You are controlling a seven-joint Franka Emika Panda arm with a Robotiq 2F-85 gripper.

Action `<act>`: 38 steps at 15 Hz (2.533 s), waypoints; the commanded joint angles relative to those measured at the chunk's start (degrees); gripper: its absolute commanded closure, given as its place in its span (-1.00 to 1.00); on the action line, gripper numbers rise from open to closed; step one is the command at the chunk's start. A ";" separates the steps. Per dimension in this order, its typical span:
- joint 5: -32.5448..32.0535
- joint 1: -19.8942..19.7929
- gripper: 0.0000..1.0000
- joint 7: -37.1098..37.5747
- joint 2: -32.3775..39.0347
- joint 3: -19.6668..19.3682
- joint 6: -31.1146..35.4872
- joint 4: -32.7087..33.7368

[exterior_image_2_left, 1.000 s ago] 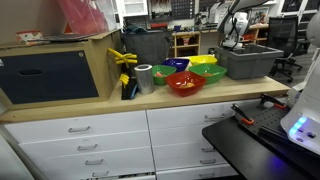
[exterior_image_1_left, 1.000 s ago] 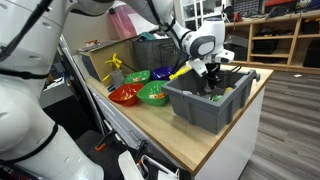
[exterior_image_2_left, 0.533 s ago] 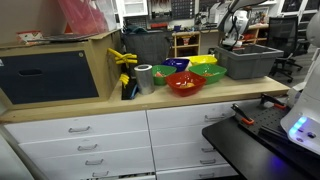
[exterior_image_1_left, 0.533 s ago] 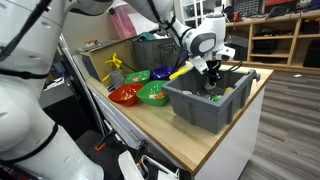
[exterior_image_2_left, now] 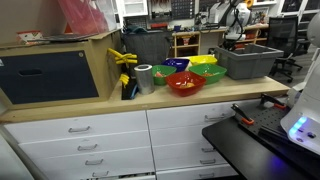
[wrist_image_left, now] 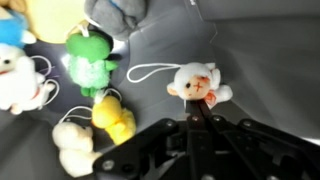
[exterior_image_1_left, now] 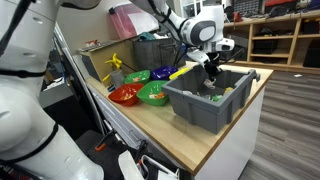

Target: Move the white stuffed toy from the grey bin to the green bowl

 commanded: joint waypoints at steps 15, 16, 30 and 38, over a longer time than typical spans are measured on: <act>-14.69 6.37 0.99 -3.14 -14.61 -3.00 -8.26 -1.29; -14.43 6.50 0.99 -3.51 -14.86 -2.70 -8.57 -1.25; -12.60 11.06 0.99 -9.03 -22.21 3.21 -6.97 -11.16; -10.95 12.29 0.99 -12.23 -23.34 5.08 -4.30 -17.36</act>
